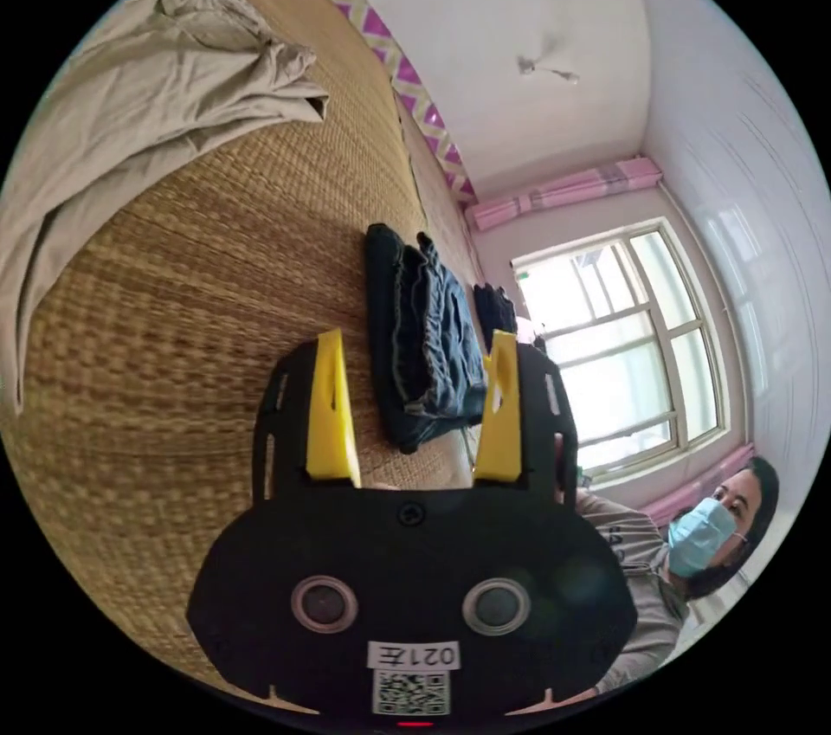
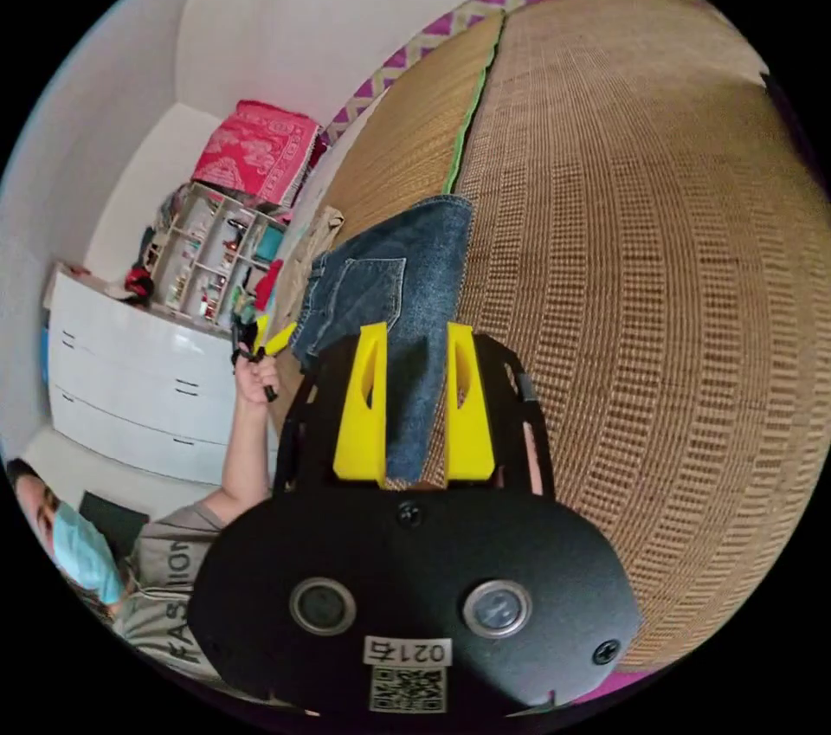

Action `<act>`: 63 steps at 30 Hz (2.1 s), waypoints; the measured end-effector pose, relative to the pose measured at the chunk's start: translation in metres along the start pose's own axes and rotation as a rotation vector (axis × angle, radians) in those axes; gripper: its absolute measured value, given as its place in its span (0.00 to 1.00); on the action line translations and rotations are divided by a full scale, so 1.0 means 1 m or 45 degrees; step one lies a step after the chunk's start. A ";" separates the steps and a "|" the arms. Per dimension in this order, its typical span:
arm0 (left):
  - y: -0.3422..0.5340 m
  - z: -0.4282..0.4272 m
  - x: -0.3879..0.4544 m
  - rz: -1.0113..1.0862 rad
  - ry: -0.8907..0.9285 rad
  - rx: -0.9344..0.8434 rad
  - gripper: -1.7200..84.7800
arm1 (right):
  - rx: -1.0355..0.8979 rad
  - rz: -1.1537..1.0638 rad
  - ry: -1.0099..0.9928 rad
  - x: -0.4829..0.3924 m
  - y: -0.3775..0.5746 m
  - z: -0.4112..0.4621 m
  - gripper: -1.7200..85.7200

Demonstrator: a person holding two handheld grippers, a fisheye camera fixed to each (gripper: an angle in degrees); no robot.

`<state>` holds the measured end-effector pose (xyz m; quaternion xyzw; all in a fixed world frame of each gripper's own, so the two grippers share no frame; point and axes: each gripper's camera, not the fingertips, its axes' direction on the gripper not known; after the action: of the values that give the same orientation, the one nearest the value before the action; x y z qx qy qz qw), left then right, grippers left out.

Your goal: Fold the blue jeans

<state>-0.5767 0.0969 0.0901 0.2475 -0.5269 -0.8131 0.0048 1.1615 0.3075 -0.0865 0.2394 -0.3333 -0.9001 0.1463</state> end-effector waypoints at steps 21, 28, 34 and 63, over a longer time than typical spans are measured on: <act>-0.190 0.115 0.234 0.170 0.092 -0.216 0.06 | 0.001 0.126 -0.465 0.371 0.069 0.023 0.09; -0.319 0.356 0.428 0.352 0.204 -0.437 0.07 | 0.342 0.077 -0.227 0.467 0.101 -0.216 0.09; -0.410 0.547 0.589 0.467 0.214 -0.474 0.07 | 0.596 0.088 -0.003 0.534 0.093 -0.424 0.09; -0.368 0.427 0.431 0.570 0.057 -0.479 0.01 | 0.310 -0.157 1.098 0.386 -0.088 -0.405 0.01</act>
<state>-1.0362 0.5092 -0.2596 0.1377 -0.4080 -0.8696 0.2417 1.0414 -0.0054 -0.5432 0.6275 -0.3304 -0.6794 0.1886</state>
